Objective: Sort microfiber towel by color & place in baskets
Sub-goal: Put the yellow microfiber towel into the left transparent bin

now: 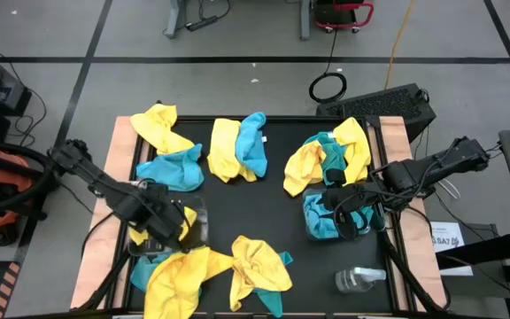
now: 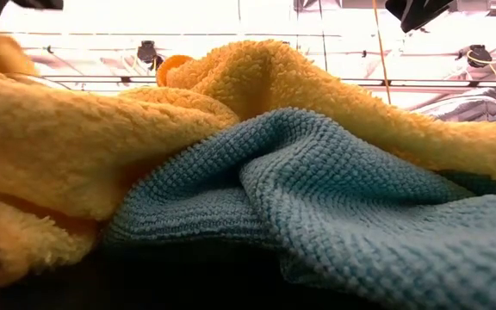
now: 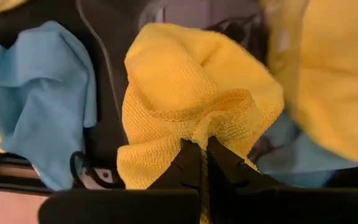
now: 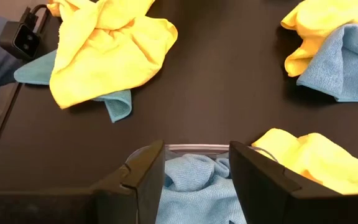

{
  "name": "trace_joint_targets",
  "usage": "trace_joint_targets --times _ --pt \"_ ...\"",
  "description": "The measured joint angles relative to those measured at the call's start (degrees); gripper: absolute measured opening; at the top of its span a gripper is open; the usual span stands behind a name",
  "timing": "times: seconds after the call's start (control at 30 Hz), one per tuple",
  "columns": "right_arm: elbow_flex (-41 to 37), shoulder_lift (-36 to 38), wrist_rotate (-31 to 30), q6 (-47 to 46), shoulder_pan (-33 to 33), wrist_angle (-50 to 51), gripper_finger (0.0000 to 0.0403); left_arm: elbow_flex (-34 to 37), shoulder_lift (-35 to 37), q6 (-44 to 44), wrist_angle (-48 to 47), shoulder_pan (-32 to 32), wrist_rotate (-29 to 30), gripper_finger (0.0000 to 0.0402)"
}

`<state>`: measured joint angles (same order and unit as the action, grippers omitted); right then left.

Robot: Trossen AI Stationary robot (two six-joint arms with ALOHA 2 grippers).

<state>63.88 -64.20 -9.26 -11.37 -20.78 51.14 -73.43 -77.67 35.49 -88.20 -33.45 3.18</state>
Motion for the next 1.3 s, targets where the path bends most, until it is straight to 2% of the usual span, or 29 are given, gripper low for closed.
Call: trace_joint_targets --times 0.23,0.67,0.8,1.3 --pt "0.0 0.0 0.0 -0.1 0.0 -0.1 0.0171 11.0 0.0 -6.0 14.3 1.9 -1.2 0.0006" --pt "0.0 0.0 0.0 0.0 0.0 -1.1 0.0171 23.1 -0.3 -15.3 33.6 8.5 0.9 0.0016" --pt "0.0 0.0 0.0 0.0 0.0 -1.1 0.0171 25.1 -1.9 -19.4 33.7 11.0 3.4 0.0017" --pt "0.0 0.0 0.0 0.0 0.0 -1.1 0.0171 25.1 -10.0 -37.5 36.9 20.6 12.6 0.0020"
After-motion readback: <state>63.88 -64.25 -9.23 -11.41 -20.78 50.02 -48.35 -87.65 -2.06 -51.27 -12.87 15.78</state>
